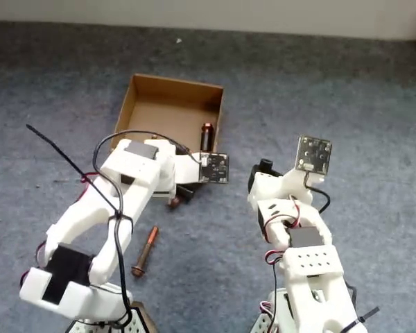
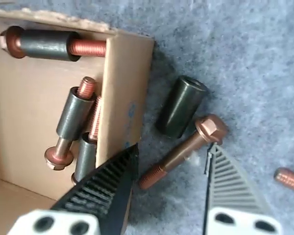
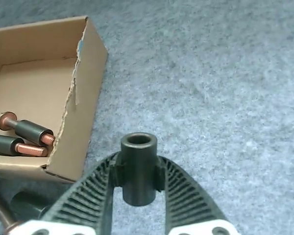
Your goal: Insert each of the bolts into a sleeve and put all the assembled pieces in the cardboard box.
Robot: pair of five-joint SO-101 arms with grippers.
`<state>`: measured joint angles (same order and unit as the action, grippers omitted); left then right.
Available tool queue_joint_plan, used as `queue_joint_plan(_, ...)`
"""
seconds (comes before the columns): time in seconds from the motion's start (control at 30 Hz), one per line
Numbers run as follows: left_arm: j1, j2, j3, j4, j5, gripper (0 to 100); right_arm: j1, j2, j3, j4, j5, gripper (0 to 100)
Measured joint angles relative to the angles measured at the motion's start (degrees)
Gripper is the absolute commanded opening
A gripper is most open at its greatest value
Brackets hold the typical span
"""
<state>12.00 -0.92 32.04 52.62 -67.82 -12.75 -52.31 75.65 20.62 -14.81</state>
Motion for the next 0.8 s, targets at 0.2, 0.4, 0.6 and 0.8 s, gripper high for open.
queue_joint_plan(0.2,0.1,7.2,-5.1,7.3,-5.6,24,0.0,0.0,0.0,0.0,0.0,0.4)
queue_joint_plan(0.4,0.2,12.0,-7.9,8.1,-5.7,18,0.0,0.0,0.0,0.0,0.0,0.4)
queue_joint_plan(0.6,1.1,14.0,-9.1,9.0,-5.8,6,0.0,0.0,0.0,0.0,0.0,0.4)
queue_joint_plan(0.8,3.0,14.0,-9.3,12.3,-5.9,1,0.0,0.0,0.0,0.0,0.0,0.4)
